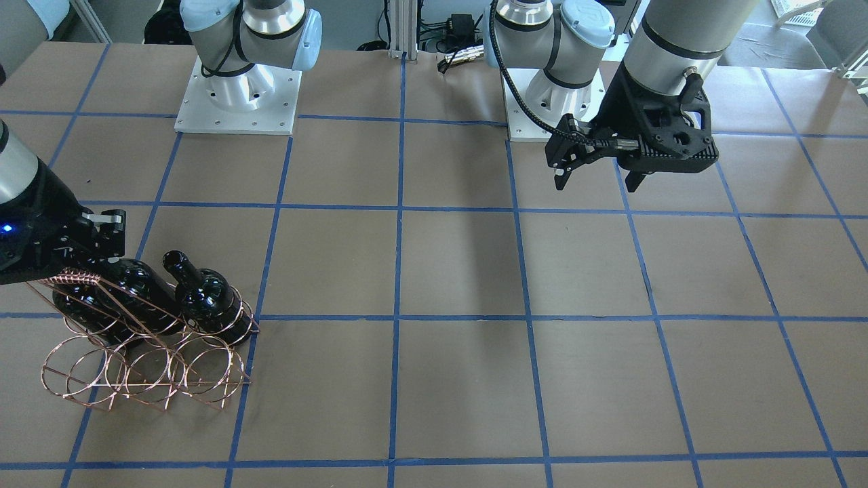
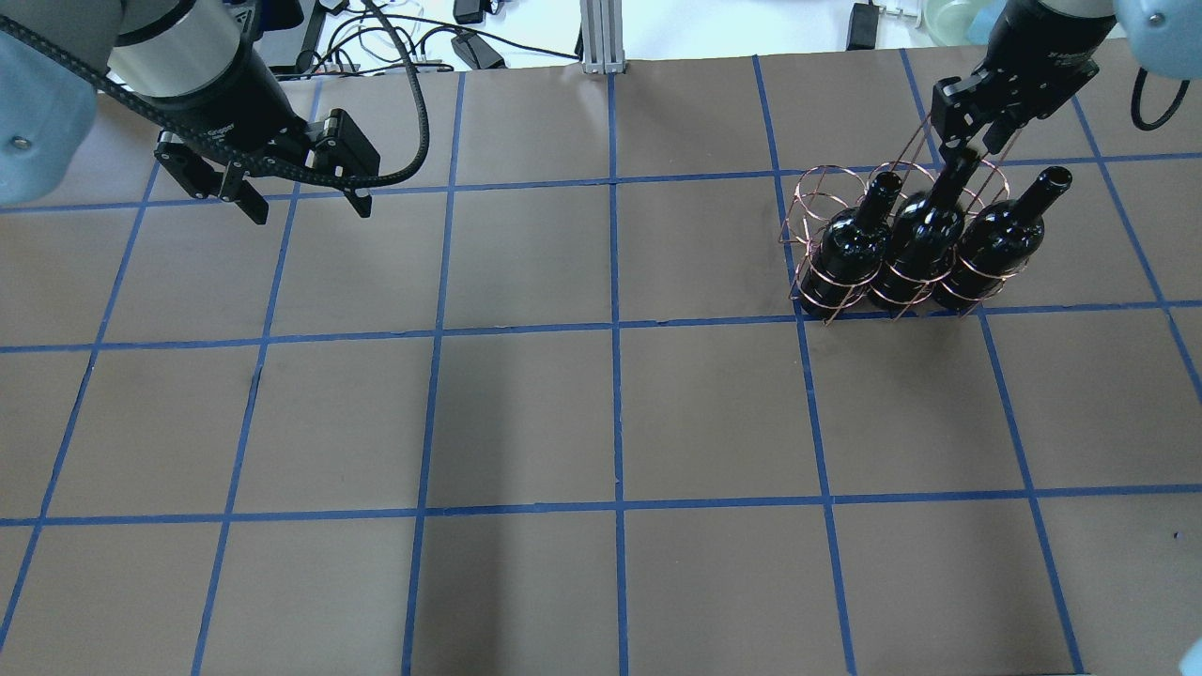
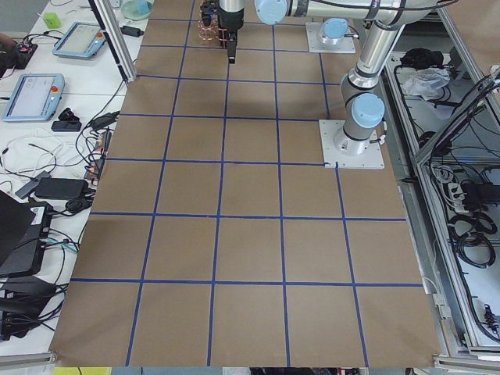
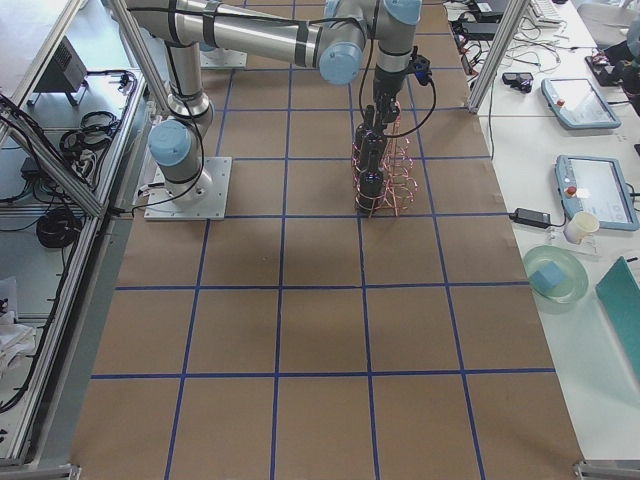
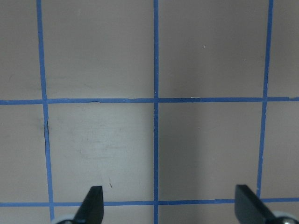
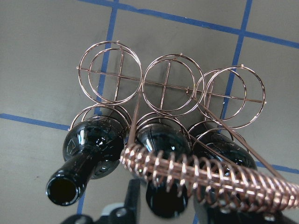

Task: Place wine into wine basket
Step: 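Lower the bottle into the empty middle slot of the wire rack, then open the right gripper and raise it off the rack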

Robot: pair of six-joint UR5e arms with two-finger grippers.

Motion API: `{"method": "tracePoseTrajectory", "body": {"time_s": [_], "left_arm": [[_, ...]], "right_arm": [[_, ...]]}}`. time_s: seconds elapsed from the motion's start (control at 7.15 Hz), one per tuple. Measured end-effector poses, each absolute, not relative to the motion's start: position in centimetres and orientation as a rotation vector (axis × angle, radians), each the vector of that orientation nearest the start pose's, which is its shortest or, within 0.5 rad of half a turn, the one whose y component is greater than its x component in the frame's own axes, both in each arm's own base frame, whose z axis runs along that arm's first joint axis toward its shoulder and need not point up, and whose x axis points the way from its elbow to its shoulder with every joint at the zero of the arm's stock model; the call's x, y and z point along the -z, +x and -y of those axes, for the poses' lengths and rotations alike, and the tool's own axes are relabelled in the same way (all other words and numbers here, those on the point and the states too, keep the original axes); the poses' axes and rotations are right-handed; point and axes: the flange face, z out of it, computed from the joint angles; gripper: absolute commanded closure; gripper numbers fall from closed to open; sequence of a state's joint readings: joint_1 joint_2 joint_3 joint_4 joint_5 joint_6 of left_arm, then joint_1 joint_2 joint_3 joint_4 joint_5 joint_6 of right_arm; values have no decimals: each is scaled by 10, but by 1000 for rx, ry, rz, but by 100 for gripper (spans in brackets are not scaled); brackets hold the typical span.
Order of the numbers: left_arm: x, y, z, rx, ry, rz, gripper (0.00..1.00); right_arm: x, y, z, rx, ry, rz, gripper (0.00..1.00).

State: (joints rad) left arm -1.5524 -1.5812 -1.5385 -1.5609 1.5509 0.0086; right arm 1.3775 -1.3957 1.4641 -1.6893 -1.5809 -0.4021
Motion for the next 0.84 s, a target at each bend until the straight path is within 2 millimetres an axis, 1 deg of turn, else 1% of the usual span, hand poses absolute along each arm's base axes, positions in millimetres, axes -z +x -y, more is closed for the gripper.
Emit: {"method": "tracePoseTrajectory", "body": {"time_s": [0.28, 0.56, 0.7, 0.84], "left_arm": [[-500, -126, 501, 52, -9, -3160, 0], [-501, -126, 500, 54, -7, -3160, 0], [-501, -126, 500, 54, -7, -3160, 0], [-501, -126, 500, 55, -7, -3160, 0]], "right_arm": [[-505, 26, 556, 168, -322, -3163, 0], [-543, 36, 520, 201, -279, -3170, 0], [-555, 45, 504, 201, -225, -3172, 0], [-562, 66, 493, 201, -175, -3172, 0]]}}
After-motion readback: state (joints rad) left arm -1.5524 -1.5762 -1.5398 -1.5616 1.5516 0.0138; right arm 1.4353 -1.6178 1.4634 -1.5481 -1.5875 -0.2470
